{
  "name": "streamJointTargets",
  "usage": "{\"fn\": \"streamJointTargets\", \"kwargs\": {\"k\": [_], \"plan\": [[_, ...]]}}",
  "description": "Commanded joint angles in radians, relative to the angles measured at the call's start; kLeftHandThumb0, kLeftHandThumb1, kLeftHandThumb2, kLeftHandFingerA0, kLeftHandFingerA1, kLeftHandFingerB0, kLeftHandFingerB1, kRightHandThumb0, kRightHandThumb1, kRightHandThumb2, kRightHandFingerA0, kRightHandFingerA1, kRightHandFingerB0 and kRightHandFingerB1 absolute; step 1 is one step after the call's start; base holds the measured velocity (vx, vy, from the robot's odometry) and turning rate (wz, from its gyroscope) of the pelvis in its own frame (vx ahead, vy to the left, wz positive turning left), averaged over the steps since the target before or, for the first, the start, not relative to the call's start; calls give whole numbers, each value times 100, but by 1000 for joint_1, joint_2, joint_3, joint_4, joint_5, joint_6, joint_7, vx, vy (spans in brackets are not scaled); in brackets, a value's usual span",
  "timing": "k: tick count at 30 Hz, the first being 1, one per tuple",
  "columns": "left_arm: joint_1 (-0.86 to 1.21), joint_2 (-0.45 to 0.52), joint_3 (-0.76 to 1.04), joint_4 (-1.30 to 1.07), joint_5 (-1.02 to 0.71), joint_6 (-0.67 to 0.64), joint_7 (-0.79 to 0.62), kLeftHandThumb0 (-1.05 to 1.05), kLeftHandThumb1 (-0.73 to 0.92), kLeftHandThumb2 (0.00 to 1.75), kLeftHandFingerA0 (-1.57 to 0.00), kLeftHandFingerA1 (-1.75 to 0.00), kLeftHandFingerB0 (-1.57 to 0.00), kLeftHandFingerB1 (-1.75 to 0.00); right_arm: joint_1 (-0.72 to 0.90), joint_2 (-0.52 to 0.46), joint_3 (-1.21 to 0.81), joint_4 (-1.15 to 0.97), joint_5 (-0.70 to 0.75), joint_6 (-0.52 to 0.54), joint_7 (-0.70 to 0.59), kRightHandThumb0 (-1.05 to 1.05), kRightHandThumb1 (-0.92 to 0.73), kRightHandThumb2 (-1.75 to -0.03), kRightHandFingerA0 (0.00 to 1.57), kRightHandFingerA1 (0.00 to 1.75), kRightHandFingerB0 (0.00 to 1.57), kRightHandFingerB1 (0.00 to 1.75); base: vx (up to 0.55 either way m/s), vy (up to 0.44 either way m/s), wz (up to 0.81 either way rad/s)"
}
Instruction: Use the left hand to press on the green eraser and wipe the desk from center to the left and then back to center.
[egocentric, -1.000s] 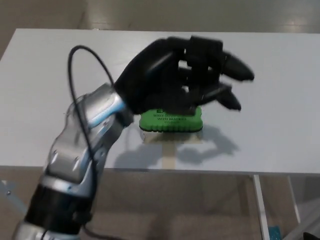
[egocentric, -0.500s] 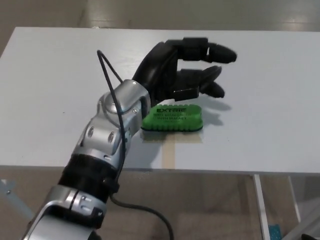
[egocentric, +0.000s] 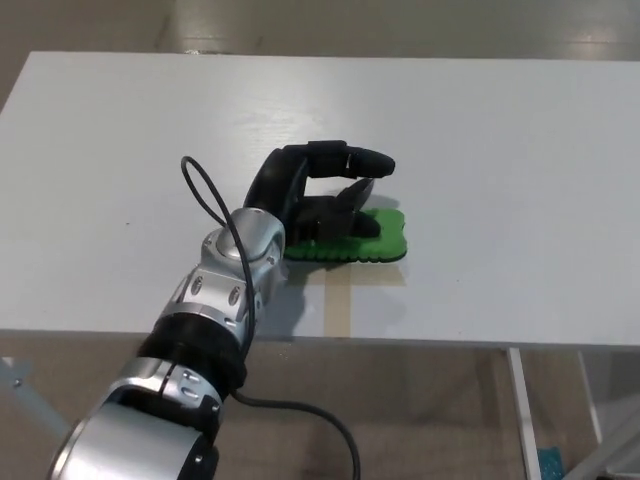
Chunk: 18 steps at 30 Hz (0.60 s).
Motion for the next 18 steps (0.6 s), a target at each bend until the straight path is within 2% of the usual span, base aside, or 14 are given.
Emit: {"fn": "streamJointTargets", "kwargs": {"k": [1, 18], "plan": [[-5, -11, 0, 46, 73, -90, 72, -24, 79, 64, -102, -83, -96, -54, 12, 16, -11, -6, 30, -36, 28, -46, -80, -65, 75, 48, 65, 42, 0, 0, 0], [31, -56, 25, 88, 97, -146, 85, -23, 79, 64, -102, -82, -96, -54, 0, 7, -9, 3, 19, -47, 26, -45, -80, -65, 74, 48, 62, 40, 0, 0, 0]]}}
